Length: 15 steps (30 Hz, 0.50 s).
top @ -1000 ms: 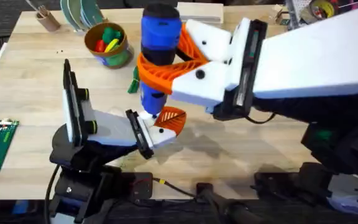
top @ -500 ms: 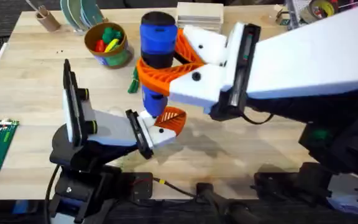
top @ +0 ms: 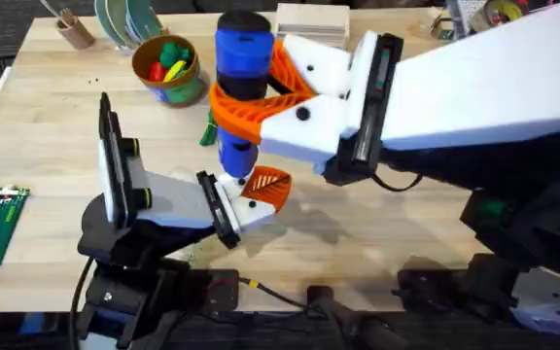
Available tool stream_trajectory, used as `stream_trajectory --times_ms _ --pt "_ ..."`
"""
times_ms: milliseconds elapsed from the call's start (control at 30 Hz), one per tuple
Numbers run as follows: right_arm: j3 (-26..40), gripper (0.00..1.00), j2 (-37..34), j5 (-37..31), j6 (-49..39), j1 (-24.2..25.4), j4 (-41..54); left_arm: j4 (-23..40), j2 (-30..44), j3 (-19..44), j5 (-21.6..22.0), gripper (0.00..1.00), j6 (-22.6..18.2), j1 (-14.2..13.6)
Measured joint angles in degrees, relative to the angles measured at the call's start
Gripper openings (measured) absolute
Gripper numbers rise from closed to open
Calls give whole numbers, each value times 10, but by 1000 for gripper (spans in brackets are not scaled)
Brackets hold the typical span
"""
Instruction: Pick up the gripper from the table and insert it into the empty holder that is missing its gripper. Then pick up a screw, insert it into the mounting hole, and use the screwdriver to tighten it. Finally, clean up the table by picking up the vegetable and placing it into the bucket.
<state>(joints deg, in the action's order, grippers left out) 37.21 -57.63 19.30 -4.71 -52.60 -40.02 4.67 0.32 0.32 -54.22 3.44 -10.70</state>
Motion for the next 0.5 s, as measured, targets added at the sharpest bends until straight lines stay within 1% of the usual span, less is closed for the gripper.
stream_trajectory --times_ms 500 --pt "0 28 0 0 5 0 -3 0 0 0 0 16 0 0"
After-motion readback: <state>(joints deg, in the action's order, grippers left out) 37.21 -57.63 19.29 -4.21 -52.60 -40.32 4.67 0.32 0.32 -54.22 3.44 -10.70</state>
